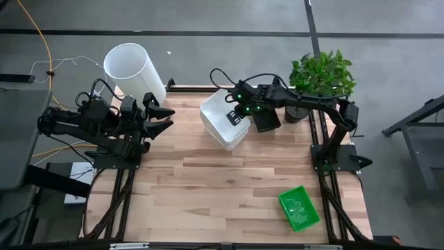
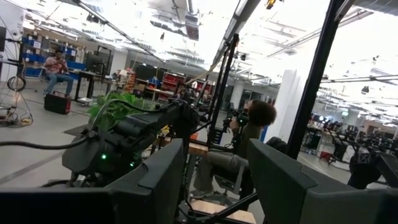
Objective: Stack baskets by color
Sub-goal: Stack the bottom white bin on top of the top white bins
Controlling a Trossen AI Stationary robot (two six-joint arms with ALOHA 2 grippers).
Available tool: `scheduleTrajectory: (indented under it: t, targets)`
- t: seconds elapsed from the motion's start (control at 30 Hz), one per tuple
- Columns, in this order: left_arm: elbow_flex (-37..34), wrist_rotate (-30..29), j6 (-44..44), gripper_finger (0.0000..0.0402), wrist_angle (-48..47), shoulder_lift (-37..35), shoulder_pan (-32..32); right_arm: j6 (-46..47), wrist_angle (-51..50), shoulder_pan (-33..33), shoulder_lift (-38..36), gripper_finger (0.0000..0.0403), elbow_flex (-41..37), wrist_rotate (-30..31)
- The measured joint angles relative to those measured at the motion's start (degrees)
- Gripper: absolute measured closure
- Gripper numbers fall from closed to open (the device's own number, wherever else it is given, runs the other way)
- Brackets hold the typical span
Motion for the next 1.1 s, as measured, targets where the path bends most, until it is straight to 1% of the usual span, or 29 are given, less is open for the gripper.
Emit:
scheduleTrajectory:
  t: [0.1, 0.17, 0.27, 0.37, 0.47, 0.6, 0.67, 0.8, 0.9, 1.0, 1.1]
  targets:
    - [0.00, -0.11, 0.00, 0.0232, -0.01, 0.00, 0.00, 0.85, -0.22, 0.03, -0.03, 0.0403, 0.00, -0.22]
    - [0.00, -0.11, 0.00, 0.0232, -0.02, 0.00, -0.01, 2.15, 0.99, 0.39, -0.03, 0.0403, -0.02, 1.13]
    - [0.00, -0.11, 0.00, 0.0232, -0.04, 0.00, -0.01, 2.75, 3.42, 0.76, -0.03, 0.0403, 0.07, 0.12]
    - [0.00, -0.11, 0.00, 0.0232, -0.05, 0.00, 0.00, 3.96, 1.81, 1.39, 0.10, 0.0403, -0.01, 3.33]
    - [0.00, -0.11, 0.00, 0.0232, -0.07, 0.00, 0.01, 3.70, 2.41, 1.94, 0.18, 0.0403, 0.02, 4.15]
    - [0.00, -0.11, 0.01, 0.0232, -0.25, 0.01, 0.00, 4.42, -0.53, 2.80, 0.20, 0.0403, -0.02, 7.95]
    - [0.00, -0.11, 0.50, 0.0232, -0.26, 0.00, -0.01, 4.65, -0.06, 2.89, 0.21, 0.0403, -0.01, 7.25]
    - [0.00, -0.11, 0.92, 0.0232, -0.26, 0.00, 0.00, 5.45, -0.34, 3.06, 0.21, 0.0403, -0.02, 7.70]
    - [0.00, -0.12, 0.92, 0.0232, -0.25, 0.00, 0.01, 5.32, 0.90, 3.06, 0.19, 0.0403, 0.00, 6.59]
    - [0.00, -0.12, 0.92, 0.0232, -0.24, 0.02, 0.00, 5.66, -2.00, 3.06, 0.19, 0.0403, -0.01, 6.55]
    - [0.00, -0.12, 0.98, 0.0232, -0.26, 0.00, -0.01, 5.11, -2.63, 3.04, 0.20, 0.0403, -0.02, 5.26]
